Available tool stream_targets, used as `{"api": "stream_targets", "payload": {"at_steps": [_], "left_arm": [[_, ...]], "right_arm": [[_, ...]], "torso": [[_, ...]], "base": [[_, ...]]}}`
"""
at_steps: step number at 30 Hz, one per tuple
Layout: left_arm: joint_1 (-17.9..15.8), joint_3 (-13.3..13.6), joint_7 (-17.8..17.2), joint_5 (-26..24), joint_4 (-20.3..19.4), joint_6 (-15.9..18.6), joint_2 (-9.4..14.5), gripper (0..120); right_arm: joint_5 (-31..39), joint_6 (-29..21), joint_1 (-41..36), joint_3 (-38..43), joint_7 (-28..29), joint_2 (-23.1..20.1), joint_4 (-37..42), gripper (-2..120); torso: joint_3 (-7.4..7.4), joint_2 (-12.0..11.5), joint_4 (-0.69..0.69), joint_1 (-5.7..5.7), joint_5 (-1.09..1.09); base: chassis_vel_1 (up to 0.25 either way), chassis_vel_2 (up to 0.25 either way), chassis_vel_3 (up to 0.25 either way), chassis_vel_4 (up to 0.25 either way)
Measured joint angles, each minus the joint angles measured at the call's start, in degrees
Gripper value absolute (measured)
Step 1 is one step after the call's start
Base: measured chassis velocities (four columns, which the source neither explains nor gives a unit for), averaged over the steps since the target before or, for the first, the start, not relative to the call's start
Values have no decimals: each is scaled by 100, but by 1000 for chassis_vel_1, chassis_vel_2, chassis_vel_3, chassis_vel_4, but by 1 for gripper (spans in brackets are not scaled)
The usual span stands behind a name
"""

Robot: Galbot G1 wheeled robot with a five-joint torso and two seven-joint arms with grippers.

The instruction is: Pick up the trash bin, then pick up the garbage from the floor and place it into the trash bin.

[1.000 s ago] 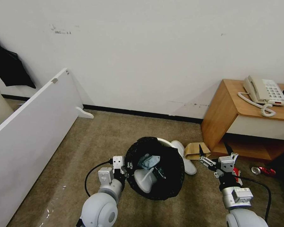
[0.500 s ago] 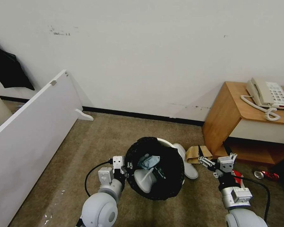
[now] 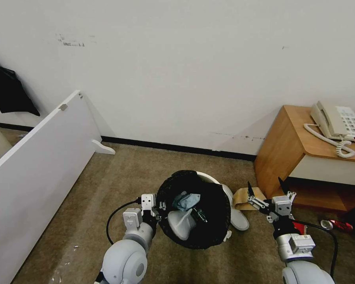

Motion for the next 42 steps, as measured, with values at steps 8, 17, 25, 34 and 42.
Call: {"api": "stream_targets", "payload": {"at_steps": [8,17,25,34,42], "left_arm": [[0,-12,0,-8,0,0,4,2],[-1,-8,0,-9,5,0,-1,2],[-37,-25,-16,-62,7,4,29,2],[-241,-132,-129,-324,38,63,195,2],[-683,-190,-257,-608,163,99,442,2]], "right_arm": [[-3,1,2,-4,11,-2,-7,100],[-20,37,1,-13,78,0,-29,100],[-37,61,-2,-4,85,-3,-55,100],[32,-16,72,-23,120,-61,-145,100],[173,-116,172,-13,250,-122,-270,100]], "torso": [[0,0,0,0,0],[0,0,0,0,0],[0,0,0,0,0],[0,0,0,0,0],[0,0,-2,0,-1]], "base": [[-56,53,53,-53],[-18,15,16,-17],[0,0,0,0],[0,0,0,0],[0,0,0,0]]}}
